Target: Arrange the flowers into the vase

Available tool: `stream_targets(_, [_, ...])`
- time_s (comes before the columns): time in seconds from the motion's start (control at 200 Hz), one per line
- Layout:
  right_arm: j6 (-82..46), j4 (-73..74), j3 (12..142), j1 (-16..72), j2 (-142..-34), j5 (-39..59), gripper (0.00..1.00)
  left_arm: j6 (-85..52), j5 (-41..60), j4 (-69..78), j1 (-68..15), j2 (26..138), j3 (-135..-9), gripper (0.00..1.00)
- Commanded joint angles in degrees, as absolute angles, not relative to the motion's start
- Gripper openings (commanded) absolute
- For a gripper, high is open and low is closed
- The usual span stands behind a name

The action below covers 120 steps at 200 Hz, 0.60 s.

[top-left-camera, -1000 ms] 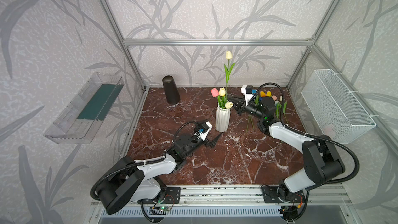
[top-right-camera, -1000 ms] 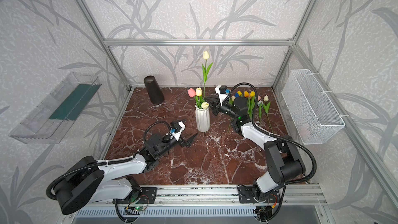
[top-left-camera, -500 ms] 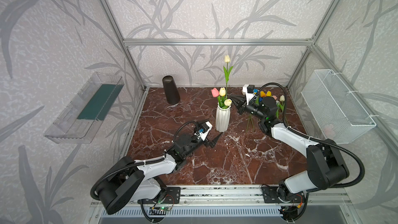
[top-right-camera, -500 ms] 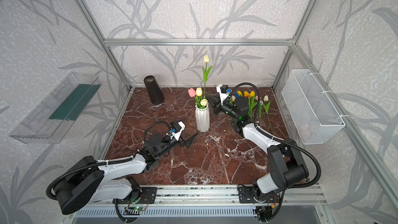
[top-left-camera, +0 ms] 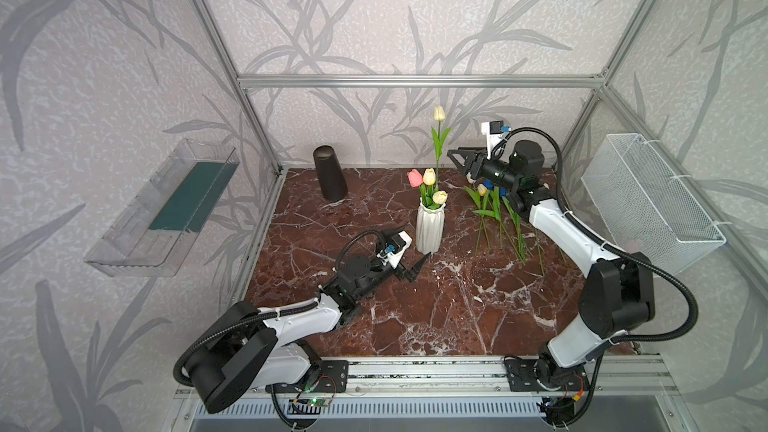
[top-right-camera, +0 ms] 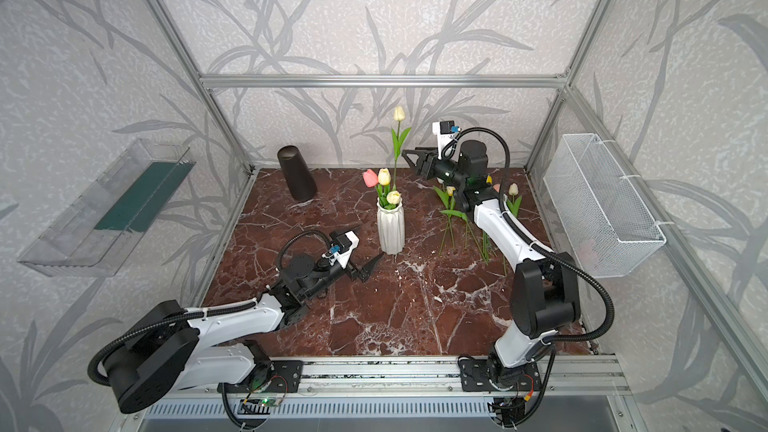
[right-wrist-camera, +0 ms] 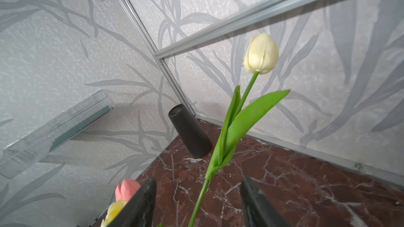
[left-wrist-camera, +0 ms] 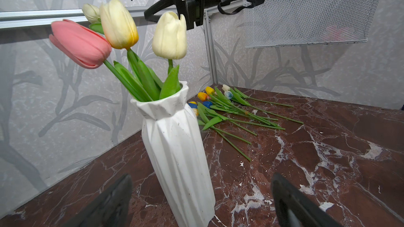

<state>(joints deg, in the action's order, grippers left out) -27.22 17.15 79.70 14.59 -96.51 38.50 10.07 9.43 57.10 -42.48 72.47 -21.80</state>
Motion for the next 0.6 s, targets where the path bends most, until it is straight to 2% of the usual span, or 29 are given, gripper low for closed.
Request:
stream_targets(0.0, [-29.64,5.74,83.50,15.54,-100.09,43.42,0.60,11.43,10.45,56.83,-42.61,72.06,-23.48,0.99])
stream_targets(0.18, [-29.80,2.70,87.51,15.99,-104.44,46.56,0.57,12.22,10.59,56.24,-42.62,72.07,-23.56,0.99])
stream_targets(0.28, [-30.69,4.23,88.49,16.33,-106.27,48.02,0.51,12.37,10.59,55.90,-42.60,72.10,-23.48,0.99])
stream_targets(0.38, [-31.46,5.43,89.33,16.37,-107.46,48.56,0.38,12.32,10.38,56.79,-42.68,72.07,-22.94,0.99])
stream_targets(0.465, [-31.47,5.86,89.86,16.61,-107.66,48.18,0.32,11.91,10.23,57.03,-42.69,71.75,-22.43,0.99])
stream_targets(0.53, [-30.99,5.51,90.47,16.70,-107.66,48.25,0.20,11.95,9.94,57.12,-42.63,71.80,-22.21,0.99])
stream_targets(0.595, [-30.77,6.17,90.31,16.87,-107.41,48.45,0.13,12.21,9.65,57.45,-42.68,72.02,-21.91,0.99])
